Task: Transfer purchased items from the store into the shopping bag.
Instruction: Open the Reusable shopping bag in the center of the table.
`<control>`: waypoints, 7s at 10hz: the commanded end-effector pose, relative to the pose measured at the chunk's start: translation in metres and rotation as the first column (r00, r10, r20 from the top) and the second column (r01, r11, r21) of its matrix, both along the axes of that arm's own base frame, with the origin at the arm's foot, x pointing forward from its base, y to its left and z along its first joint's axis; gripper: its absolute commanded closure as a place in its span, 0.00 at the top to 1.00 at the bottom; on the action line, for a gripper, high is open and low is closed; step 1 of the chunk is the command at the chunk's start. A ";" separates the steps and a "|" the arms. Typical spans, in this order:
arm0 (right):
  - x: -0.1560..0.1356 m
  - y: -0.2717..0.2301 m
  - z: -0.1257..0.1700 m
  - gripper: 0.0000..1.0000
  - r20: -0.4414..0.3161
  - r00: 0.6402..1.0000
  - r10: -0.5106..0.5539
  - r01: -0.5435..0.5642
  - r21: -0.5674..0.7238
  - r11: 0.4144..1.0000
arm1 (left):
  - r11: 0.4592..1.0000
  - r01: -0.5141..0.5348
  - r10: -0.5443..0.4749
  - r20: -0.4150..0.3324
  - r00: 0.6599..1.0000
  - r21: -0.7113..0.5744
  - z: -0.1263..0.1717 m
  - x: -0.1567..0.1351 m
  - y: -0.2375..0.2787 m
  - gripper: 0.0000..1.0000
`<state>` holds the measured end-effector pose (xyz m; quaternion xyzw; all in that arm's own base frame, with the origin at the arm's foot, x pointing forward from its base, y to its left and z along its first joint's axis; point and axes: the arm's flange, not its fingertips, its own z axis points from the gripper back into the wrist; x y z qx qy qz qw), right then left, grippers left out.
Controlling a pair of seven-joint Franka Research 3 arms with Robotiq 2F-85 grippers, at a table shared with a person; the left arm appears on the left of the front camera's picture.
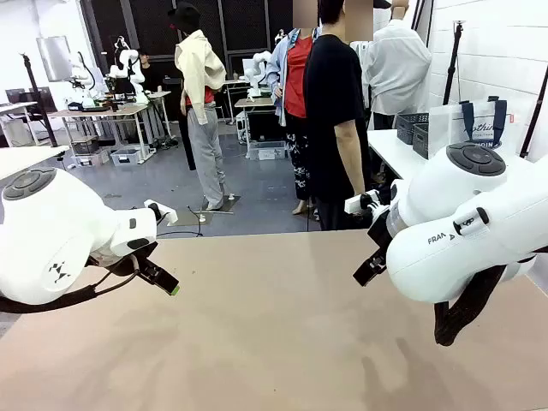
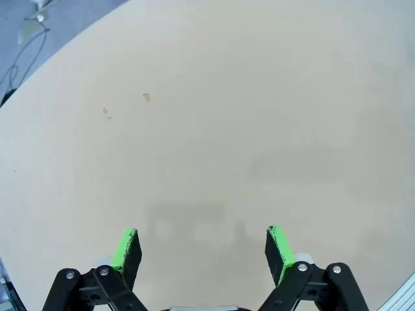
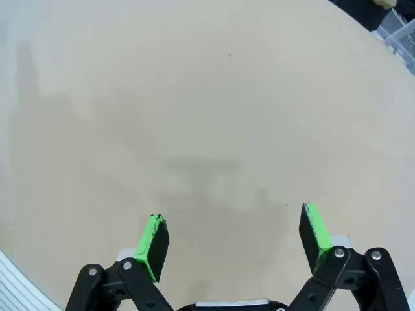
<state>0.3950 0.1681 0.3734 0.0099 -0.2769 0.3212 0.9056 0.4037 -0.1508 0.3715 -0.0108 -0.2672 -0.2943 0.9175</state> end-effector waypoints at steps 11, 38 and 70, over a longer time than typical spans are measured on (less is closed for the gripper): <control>0.000 0.000 0.000 1.00 0.000 1.000 0.000 0.000 0.000 1.000 | 1.000 0.000 0.000 0.000 1.000 0.000 0.000 0.000 0.000 1.00; 0.000 0.000 0.000 1.00 0.000 1.000 0.000 0.000 0.000 1.000 | 1.000 0.000 0.000 0.000 1.000 0.000 0.000 0.000 0.000 1.00; 0.039 0.044 0.231 1.00 -0.096 0.995 -0.036 0.041 0.046 0.998 | 0.980 -0.048 0.015 -0.166 0.986 -0.193 0.168 0.032 -0.125 1.00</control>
